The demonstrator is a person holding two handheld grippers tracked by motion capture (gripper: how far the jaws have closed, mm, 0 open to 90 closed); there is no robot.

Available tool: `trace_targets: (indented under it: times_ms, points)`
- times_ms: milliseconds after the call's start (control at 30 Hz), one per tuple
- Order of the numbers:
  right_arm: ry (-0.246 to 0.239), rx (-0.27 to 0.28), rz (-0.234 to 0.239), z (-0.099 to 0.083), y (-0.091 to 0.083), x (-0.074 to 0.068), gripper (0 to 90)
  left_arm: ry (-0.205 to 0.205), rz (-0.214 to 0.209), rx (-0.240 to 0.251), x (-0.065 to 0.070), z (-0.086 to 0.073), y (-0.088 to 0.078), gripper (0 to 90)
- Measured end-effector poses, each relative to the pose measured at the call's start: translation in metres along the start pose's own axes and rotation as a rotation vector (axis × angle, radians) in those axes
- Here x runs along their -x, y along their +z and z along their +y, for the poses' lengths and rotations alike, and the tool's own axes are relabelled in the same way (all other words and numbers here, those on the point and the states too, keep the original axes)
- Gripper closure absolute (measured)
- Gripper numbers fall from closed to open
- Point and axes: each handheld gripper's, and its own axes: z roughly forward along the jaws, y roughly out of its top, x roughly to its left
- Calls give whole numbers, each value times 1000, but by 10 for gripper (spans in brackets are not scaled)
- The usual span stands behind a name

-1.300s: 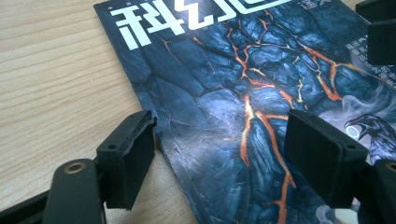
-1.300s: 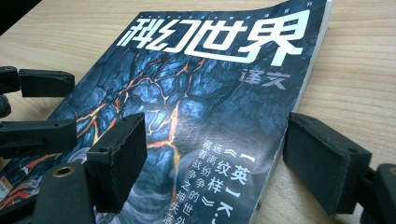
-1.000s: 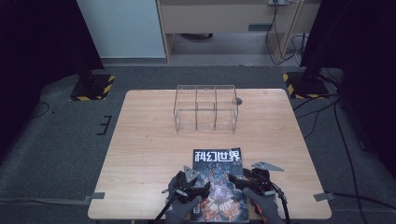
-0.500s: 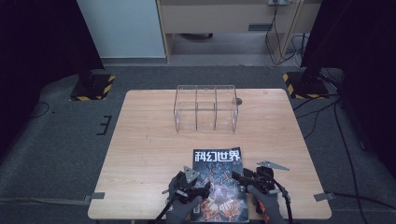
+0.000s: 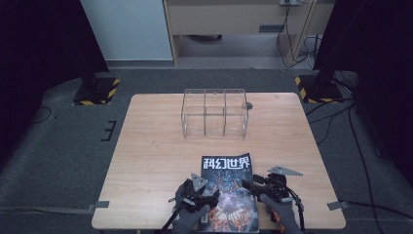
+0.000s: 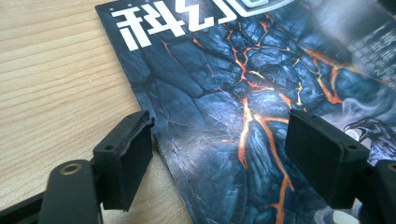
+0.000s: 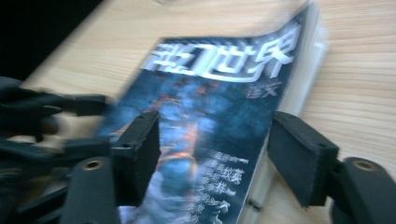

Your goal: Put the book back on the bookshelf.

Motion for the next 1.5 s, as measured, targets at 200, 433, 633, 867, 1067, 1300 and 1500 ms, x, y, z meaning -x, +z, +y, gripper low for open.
trace_targets:
  times_ms: [200, 433, 633, 867, 1067, 1300, 1500]
  points:
    - [3, -61, -14, 1, 2, 6, 354, 1, -2, 1, 0, 0, 0, 225]
    - [-44, -84, -95, -3, 11, 8, 290, 2, -3, -2, -1, 0, -1, 229]
    - [-45, -89, -98, -7, 18, 3, 288, -1, 2, 3, 0, -1, 0, 228]
    - [65, -11, -58, -6, 10, 8, 381, -5, 5, 4, 0, -1, 0, 226]
    - [68, 39, 9, -1, 2, 2, 409, -5, 6, 4, 0, -1, 0, 226]
    - [74, 12, -15, -3, 5, 7, 406, -4, 5, 7, 0, -1, 0, 226]
    - [54, -52, -66, -6, 12, 10, 377, -3, 4, 8, 0, -1, 0, 226]
